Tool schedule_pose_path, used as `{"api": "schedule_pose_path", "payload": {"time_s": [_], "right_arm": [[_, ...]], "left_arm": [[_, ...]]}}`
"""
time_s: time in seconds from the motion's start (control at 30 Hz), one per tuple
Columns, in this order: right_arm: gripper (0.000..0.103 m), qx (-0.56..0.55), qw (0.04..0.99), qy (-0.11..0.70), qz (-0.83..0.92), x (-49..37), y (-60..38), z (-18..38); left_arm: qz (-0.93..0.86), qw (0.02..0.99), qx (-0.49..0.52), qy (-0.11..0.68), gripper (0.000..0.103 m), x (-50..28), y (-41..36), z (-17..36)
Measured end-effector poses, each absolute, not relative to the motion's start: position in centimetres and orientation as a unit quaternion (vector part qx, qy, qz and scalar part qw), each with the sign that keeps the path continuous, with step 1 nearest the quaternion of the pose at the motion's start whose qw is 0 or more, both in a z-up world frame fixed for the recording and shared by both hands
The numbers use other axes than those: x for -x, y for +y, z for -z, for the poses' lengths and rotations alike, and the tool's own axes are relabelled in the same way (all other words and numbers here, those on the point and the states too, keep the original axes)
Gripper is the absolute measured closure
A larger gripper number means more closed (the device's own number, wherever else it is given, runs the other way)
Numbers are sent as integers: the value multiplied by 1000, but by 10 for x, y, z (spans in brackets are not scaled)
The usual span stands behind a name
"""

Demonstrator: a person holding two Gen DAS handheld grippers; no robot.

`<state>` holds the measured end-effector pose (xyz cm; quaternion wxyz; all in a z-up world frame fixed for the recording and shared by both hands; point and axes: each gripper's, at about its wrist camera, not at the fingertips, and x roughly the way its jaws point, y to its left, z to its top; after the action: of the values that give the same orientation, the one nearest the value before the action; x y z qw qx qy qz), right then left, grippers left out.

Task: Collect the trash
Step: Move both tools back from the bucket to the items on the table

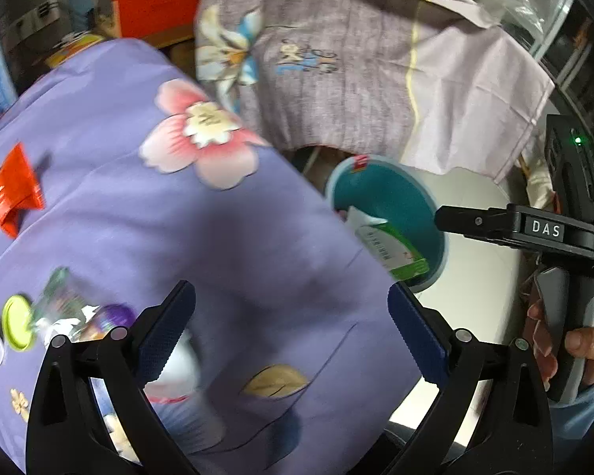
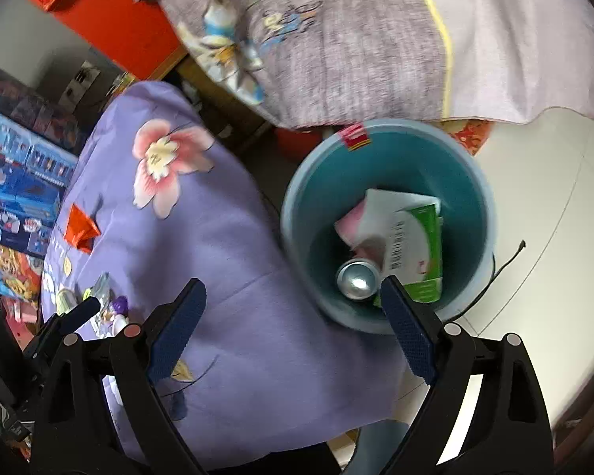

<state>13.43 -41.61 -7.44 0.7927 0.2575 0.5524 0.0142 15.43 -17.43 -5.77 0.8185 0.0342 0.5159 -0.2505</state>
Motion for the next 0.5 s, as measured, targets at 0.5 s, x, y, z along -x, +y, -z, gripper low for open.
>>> {"api": "schedule_pose_path", "payload": {"time_s": [0.5], "right_arm": [[17,-196,788,579,-68,-152,-302,65]], "left_arm": [[172,838,51,516,5,-148,-31,69]]}}
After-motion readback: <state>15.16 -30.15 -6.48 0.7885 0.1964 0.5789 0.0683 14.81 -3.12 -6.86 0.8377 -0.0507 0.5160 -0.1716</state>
